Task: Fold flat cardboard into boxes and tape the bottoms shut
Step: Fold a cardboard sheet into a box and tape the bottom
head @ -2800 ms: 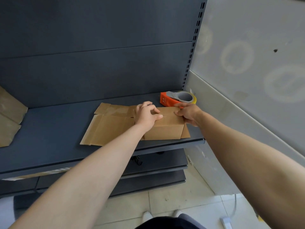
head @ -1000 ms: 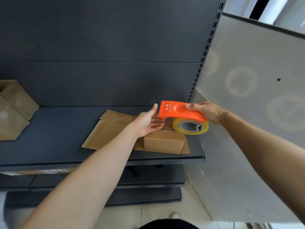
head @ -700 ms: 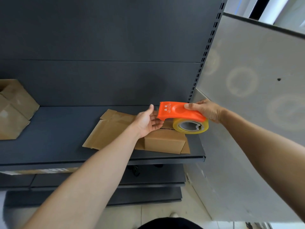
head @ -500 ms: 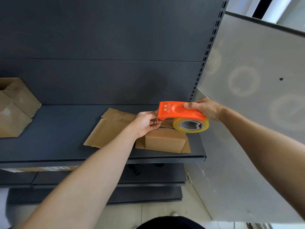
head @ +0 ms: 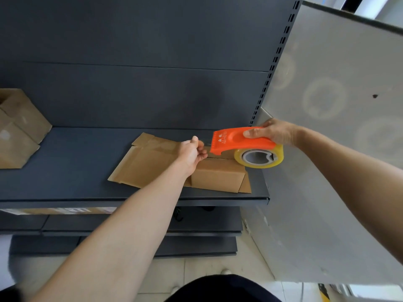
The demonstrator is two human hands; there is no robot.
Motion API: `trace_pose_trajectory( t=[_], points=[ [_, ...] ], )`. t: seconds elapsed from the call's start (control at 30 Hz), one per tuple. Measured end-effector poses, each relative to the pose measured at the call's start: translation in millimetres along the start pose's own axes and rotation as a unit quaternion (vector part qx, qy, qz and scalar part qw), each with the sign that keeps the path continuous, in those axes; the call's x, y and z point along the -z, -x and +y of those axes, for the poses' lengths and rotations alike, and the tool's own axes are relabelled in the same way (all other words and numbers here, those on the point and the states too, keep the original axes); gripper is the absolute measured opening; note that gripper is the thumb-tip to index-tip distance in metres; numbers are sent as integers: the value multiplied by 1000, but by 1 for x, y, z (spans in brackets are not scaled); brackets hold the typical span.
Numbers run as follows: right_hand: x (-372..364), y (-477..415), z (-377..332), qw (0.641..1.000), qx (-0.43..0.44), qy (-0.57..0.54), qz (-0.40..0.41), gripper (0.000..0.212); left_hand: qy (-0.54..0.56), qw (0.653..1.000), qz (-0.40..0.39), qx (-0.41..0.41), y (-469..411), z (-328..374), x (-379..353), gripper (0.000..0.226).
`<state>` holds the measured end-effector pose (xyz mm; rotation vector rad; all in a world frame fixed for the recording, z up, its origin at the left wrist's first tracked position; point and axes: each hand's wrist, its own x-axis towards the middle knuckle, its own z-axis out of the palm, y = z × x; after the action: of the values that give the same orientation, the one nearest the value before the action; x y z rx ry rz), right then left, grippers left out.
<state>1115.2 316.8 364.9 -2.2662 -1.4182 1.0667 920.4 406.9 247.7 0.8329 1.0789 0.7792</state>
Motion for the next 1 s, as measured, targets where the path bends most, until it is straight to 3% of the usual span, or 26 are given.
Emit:
trace_pose_trajectory(
  t=[0.1,0.23,0.3,0.47,0.63,0.83,1.0],
  points=[
    [-5,-3,-8,1000,6,24,7,47,115,993,8,28,3,-1,2,35],
    [-11,-10,-20,999,10,43,1,50,199,978,-12,62,5,1,15,42],
    [-10,-13,-20,999,5,52,-1,52,165,983,-40,65,6,5,20,43],
    [-14,-17,-24,998,5,68,-3,50,39,998,-46,22,0,6,32,17],
    [-22,-21,-31,997,9,75,-7,56,86,995,14,47,-5,-4,43,21],
    [-26,-25,-38,997,14,80,-10,52,-38,997,36,57,-12,-8,49,20],
    [-27,-31,-37,997,15,76,-4,54,-78,991,31,107,-20,-16,50,24]
  ],
)
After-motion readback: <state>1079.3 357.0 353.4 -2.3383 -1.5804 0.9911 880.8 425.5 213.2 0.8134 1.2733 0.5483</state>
